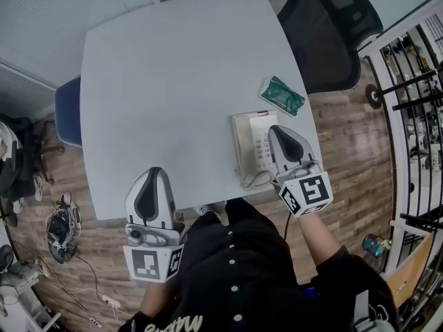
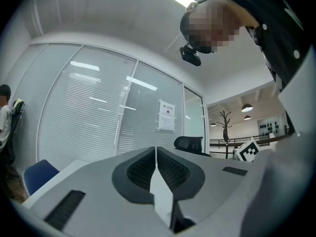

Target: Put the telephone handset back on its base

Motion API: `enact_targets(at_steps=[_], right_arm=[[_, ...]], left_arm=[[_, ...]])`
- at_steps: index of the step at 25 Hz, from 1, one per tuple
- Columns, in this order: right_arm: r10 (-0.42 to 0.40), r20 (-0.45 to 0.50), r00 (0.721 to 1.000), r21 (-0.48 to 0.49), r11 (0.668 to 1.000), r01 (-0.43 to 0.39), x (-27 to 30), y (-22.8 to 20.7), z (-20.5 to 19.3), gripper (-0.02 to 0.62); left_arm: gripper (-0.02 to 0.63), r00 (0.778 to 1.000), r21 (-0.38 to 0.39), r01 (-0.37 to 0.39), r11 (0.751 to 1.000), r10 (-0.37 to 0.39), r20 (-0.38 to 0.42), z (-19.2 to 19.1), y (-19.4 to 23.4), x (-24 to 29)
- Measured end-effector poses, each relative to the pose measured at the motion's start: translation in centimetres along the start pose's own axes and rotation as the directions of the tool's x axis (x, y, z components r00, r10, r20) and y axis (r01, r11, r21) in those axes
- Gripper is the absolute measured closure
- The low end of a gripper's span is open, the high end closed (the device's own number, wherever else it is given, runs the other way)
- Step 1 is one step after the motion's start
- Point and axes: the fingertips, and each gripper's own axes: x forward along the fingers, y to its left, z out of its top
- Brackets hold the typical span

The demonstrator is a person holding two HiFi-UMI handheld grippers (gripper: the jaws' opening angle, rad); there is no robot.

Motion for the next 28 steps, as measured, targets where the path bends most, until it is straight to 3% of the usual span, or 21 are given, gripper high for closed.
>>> enact_targets(at_steps=[4, 14, 28], right_arm=[[-0.033, 0.093, 0.995, -0.034, 0.999, 0.036, -1.8, -0.8, 3.9, 0.561], [-0.184, 0.274, 0.944, 0.041, 0.983, 0.180, -6.3, -3.1, 11.3, 0.561], [-0.163, 0.347, 0.924, -0.055, 0.980, 0.193, -9.4, -2.4, 14.1, 0.561]], left_arm=[[0.588, 0.999, 0.016, 0.014, 1.000, -0.014, 0.035, 1.2, -0.1, 0.4], [0.588, 0.993, 0.068, 0.006, 0.998, -0.014, 0.116, 4.3, 1.1, 0.2], [0.588, 0.982, 0.108, -0.051, 0.993, 0.030, 0.188, 7.1, 3.7, -0.8]])
